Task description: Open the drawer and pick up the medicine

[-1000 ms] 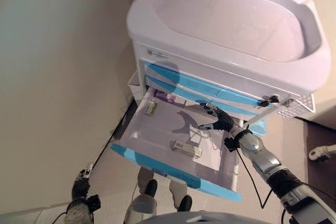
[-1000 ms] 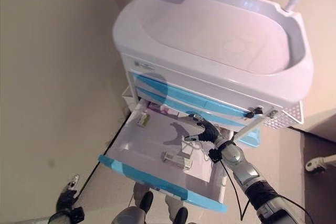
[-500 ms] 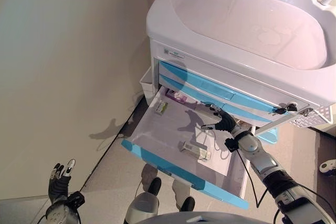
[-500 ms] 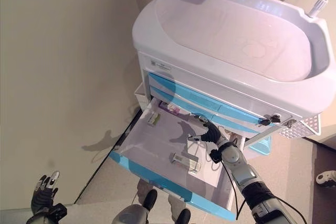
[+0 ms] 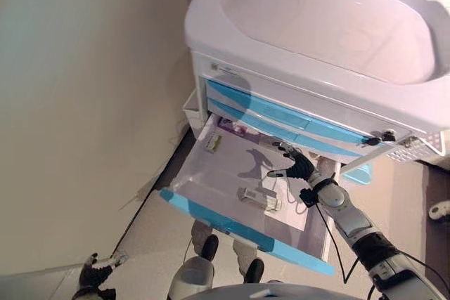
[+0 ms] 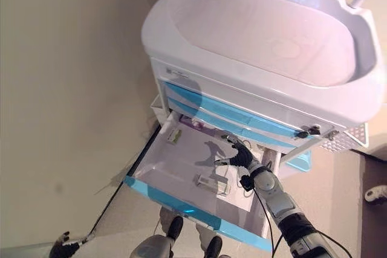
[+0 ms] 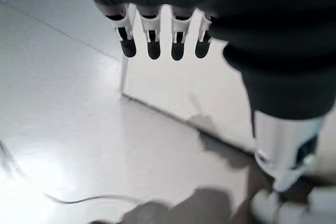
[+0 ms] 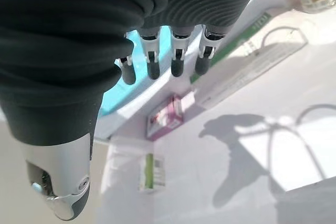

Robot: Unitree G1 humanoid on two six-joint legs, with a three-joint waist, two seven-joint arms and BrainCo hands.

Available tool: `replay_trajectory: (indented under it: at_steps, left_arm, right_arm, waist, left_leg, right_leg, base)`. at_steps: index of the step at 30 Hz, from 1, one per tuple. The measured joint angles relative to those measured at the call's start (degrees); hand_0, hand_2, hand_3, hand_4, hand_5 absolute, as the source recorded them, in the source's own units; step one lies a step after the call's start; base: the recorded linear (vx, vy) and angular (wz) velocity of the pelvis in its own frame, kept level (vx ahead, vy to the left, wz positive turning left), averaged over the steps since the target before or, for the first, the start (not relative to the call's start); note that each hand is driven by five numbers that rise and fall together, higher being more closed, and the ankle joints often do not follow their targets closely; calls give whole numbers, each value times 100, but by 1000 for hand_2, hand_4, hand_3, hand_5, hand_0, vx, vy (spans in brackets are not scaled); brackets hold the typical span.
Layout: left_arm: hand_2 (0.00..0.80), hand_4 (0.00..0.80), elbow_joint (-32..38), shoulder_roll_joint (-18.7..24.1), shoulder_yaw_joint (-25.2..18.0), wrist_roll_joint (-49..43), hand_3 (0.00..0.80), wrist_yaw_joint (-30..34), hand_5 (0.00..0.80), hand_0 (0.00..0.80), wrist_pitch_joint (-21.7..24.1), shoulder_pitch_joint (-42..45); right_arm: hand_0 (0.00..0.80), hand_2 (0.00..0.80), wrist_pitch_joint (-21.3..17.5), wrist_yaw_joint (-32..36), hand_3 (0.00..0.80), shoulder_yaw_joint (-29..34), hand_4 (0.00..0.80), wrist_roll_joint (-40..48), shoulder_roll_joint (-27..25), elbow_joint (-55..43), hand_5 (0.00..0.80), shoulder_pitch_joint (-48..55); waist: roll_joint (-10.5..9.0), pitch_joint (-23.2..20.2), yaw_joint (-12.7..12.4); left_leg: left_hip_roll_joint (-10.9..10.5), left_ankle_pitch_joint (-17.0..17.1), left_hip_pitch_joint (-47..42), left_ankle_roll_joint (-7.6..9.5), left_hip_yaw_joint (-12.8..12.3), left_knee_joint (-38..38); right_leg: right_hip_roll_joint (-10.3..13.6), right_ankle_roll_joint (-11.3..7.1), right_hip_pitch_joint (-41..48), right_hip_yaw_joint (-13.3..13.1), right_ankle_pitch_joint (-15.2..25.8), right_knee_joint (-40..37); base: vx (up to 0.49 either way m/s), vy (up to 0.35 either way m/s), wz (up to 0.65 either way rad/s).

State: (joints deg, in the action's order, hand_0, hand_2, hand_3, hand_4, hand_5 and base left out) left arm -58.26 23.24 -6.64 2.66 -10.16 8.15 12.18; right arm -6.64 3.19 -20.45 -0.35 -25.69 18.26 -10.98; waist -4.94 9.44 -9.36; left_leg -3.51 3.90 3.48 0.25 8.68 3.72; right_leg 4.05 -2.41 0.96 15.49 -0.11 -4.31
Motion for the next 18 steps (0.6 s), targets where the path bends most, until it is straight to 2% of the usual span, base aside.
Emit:
replay_trajectory:
  at_steps: [5,9,13,18]
  left_arm:
    - [0,0,-499,-1,114,-205,0,0,0,0,-39,-214]
    - [0,0,-840,-37,145,-337,0,9,0,0,-154,-289]
    - [0,0,-1043,-131,176,-415,0,17,0,0,-263,-357]
    - [0,0,-1127,-400,388,-415,0,63,0,0,-287,-381]
  right_arm:
    - [0,0,-52,72,0,-406,0,-12,-6,6,0,20]
    - [0,0,-53,135,0,-748,0,-37,47,159,0,30]
    - [0,0,-52,123,0,-777,0,-316,51,269,0,51]
    - [0,0,-52,130,0,-1003,0,-534,71,278,0,51]
  waist:
    - [-73,-36,123]
    - [-125,-67,225]
    - [-133,-72,302]
    - [-154,-89,387]
  left_leg:
    - [81,-5,-128,-4,-301,62]
    - [128,-17,-179,-22,-436,81]
    - [153,-19,-170,-24,-566,95]
    - [156,-1,-181,4,-725,111]
  right_leg:
    - [-71,25,-23,-258,75,3]
    - [-92,26,-41,-396,84,8]
    - [-106,41,-128,-502,145,12]
    - [-103,50,-173,-654,216,13]
  base:
    - [-21,25,-29]
    - [-37,27,-18]
    - [-33,26,-19]
    - [-7,27,-17]
